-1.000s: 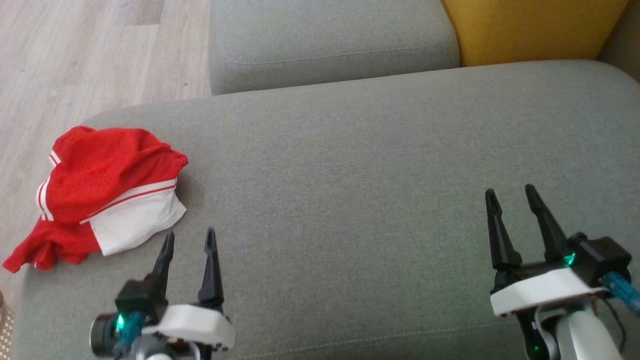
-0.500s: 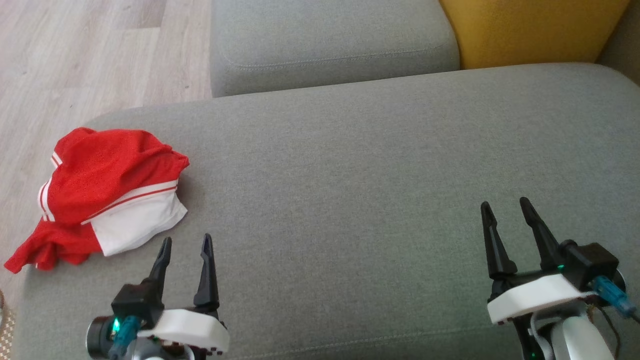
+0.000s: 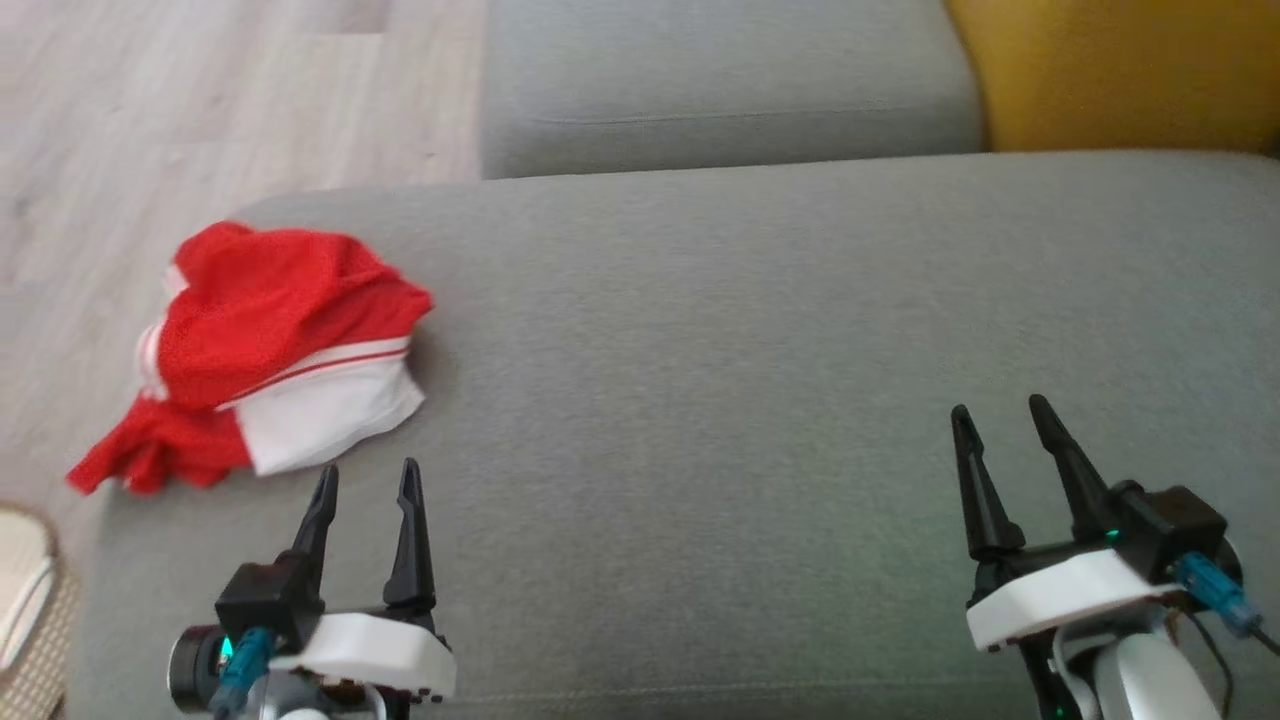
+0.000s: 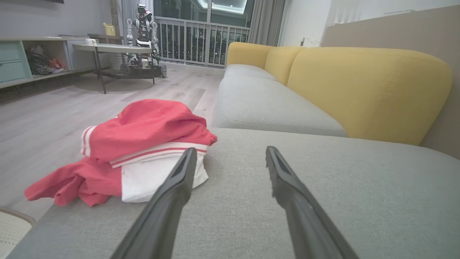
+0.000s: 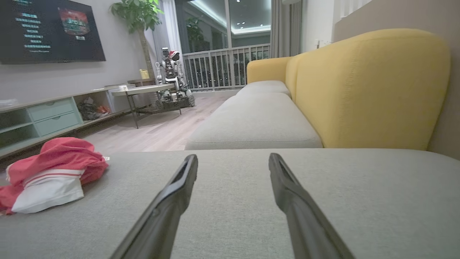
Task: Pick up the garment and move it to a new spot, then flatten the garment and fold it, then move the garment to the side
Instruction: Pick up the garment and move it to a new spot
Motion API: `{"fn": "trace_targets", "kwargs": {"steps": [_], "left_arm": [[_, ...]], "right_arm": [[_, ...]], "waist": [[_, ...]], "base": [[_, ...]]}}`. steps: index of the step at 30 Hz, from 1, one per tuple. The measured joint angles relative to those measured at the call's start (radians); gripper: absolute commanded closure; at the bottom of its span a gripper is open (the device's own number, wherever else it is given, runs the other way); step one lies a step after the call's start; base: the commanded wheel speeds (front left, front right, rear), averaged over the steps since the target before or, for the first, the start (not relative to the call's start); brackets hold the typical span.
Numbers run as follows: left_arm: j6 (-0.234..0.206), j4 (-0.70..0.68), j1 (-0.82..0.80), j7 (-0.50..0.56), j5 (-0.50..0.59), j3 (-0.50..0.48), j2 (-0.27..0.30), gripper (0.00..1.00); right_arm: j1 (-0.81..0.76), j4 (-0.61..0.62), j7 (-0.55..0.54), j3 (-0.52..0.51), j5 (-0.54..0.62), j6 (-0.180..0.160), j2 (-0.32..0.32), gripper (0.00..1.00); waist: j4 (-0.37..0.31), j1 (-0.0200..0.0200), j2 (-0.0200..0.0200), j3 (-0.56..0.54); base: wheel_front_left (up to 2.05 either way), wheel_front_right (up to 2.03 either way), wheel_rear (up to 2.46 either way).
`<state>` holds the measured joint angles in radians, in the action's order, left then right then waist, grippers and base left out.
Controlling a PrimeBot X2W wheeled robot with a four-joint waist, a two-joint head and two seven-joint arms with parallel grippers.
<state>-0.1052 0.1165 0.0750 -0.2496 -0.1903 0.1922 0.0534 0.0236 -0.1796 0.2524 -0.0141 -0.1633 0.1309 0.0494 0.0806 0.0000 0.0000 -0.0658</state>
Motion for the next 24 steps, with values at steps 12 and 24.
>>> {"fn": "trace_targets", "kwargs": {"steps": [12, 24], "left_arm": [[0.01, -0.024, 0.004, 0.0, 0.013, -0.022, 0.0, 0.0], [0.01, -0.031, 0.045, 0.0, 0.003, -0.059, 0.0, 0.0]], "right_arm": [[-0.038, 0.004, 0.0, 0.06, -0.023, 0.0, -0.002, 0.0], [-0.039, -0.002, 0.0, 0.124, -0.055, 0.0, -0.007, 0.0]], "waist": [[0.189, 0.0, 0.0, -0.013], [0.329, 0.0, 0.0, -0.041]], "base": [[0.0, 0.0, 0.0], [0.0, 0.0, 0.0]]}}
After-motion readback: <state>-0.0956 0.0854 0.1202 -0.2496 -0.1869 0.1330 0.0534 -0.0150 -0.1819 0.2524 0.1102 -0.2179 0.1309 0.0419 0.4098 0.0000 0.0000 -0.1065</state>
